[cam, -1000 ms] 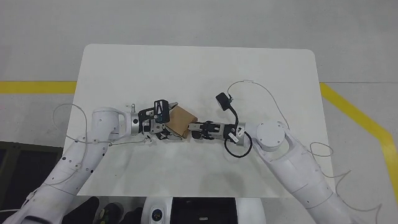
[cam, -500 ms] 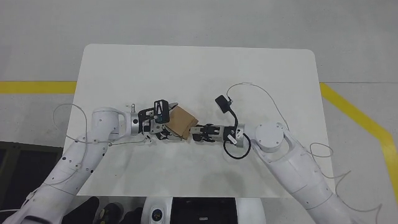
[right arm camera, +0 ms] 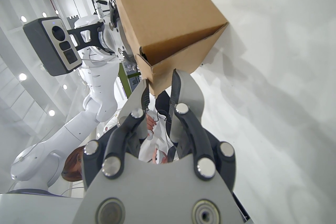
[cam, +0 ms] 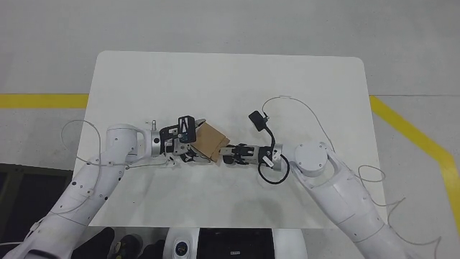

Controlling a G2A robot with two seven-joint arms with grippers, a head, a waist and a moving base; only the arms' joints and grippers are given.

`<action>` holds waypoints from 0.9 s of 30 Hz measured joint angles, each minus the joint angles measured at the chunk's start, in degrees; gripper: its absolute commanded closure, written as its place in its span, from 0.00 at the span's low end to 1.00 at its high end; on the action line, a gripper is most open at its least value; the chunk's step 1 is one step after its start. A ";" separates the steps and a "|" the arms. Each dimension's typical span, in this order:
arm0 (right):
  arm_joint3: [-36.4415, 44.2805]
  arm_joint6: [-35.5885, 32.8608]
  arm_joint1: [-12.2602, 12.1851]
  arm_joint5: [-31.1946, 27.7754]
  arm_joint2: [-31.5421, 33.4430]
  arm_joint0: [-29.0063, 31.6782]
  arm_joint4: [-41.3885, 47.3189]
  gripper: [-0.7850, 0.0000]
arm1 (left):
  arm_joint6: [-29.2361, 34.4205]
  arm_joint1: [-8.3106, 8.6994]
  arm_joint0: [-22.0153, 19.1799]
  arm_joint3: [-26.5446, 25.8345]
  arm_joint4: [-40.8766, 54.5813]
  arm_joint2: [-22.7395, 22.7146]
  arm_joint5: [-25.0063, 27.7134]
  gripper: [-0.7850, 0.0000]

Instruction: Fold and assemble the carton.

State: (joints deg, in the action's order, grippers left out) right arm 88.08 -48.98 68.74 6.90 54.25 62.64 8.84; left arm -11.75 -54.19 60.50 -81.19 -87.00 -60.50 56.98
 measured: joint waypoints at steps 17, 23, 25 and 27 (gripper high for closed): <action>-0.23 -0.25 0.08 0.47 -0.39 -0.45 -0.25 0.82 | -0.20 0.12 0.21 -0.20 0.07 -0.23 -0.05 0.00; -1.22 -0.40 0.39 0.47 -1.17 -1.53 -0.04 0.83 | -0.11 0.14 0.24 -0.33 0.14 -0.26 -0.06 0.00; -1.41 -0.42 0.46 0.50 -1.33 -1.76 -0.01 0.83 | -0.06 0.15 0.24 -0.36 0.18 -0.26 -0.06 0.00; -1.45 -0.38 0.53 0.59 -1.44 -1.98 0.06 0.83 | -0.02 0.15 0.26 -0.39 0.21 -0.26 -0.06 0.00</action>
State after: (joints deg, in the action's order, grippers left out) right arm 86.63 -49.36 69.27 7.49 52.81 60.65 8.90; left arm -11.78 -54.04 60.75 -81.57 -86.78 -60.76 56.92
